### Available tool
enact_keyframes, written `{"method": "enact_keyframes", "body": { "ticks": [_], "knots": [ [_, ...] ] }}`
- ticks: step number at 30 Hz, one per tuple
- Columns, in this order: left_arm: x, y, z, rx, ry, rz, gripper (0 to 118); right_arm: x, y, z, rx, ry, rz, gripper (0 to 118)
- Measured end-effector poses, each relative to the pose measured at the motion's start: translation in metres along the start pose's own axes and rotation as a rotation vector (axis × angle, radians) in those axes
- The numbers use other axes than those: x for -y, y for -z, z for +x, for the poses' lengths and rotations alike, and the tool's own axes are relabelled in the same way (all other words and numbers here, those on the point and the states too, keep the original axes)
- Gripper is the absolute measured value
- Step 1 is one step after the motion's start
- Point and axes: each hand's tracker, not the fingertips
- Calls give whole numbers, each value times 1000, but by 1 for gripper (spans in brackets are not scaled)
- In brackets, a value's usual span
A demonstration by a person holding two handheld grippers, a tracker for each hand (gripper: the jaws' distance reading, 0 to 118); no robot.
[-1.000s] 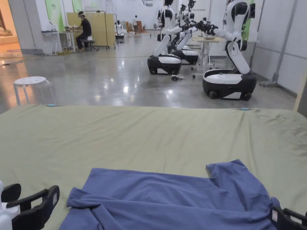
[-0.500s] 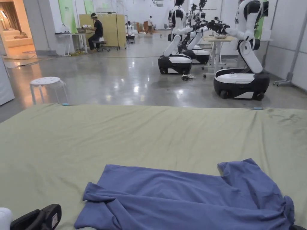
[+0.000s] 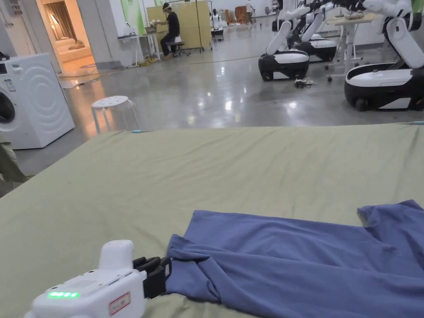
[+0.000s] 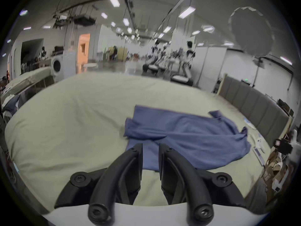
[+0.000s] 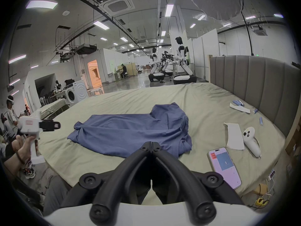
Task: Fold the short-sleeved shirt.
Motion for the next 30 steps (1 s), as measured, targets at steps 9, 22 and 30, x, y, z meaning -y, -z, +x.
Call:
{"method": "enact_keyframes", "body": {
  "ticks": [9, 22, 30],
  "knots": [
    [4, 102, -2, -92, 17, -284, 77, 10, 0, 23, 24, 78, -61, 0],
    [5, 115, 23, -182, 208, -343, 7, 5, 72, 57, 91, 121, -260, 57],
    [8, 129, 13, -186, 221, -360, 7, 27, 199, 93, 121, 283, -452, 65]
  ]
}}
